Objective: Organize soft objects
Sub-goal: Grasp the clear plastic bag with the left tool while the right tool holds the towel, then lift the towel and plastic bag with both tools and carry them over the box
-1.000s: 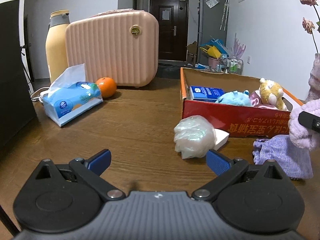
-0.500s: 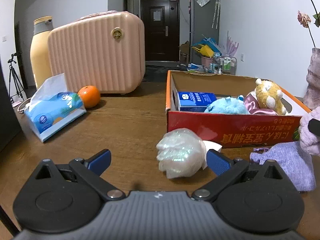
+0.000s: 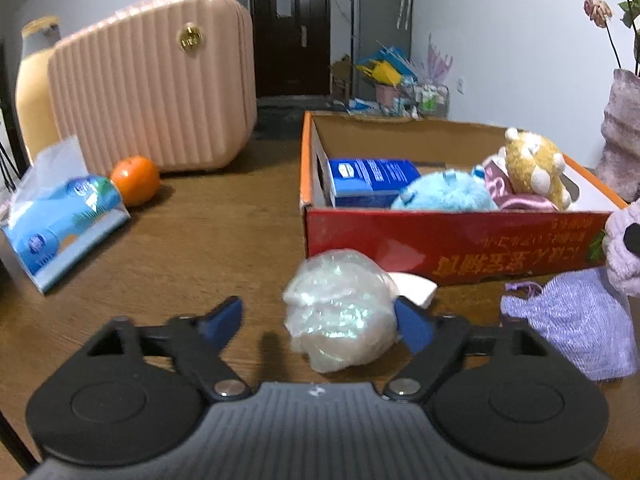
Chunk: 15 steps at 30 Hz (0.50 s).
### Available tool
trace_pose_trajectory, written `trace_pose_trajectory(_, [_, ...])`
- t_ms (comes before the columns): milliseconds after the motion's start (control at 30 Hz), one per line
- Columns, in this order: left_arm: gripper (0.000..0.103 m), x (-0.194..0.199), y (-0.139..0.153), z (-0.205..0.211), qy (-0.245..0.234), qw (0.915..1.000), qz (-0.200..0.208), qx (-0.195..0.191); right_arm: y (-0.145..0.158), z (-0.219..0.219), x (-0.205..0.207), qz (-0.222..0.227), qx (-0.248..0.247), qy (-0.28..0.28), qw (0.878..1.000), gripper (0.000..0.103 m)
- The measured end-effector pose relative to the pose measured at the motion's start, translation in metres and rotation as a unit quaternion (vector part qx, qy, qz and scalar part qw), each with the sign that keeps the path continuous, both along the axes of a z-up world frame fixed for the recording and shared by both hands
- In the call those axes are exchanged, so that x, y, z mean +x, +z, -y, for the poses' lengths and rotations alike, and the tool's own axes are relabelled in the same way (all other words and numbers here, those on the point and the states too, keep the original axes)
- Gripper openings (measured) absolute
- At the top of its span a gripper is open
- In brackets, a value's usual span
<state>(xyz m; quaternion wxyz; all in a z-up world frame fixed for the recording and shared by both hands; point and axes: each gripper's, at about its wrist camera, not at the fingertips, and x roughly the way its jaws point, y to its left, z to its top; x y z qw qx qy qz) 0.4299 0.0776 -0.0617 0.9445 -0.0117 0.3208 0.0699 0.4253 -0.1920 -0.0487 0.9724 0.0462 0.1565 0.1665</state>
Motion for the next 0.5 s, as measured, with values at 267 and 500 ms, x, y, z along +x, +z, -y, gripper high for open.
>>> trace_pose_trajectory(267, [0.043, 0.0007, -0.0037, -0.0002, -0.008, 0.9998, -0.016, -0.01, -0.0003, -0.0009, -0.0008, 0.001, -0.001, 0.002, 1.0, 0.031])
trace_pose_trajectory(500, [0.042, -0.0039, 0.0023, 0.0003, 0.001, 1.0, -0.002, -0.004, 0.0003, -0.0041, -0.0049, 0.008, -0.005, 0.004, 1.0, 0.032])
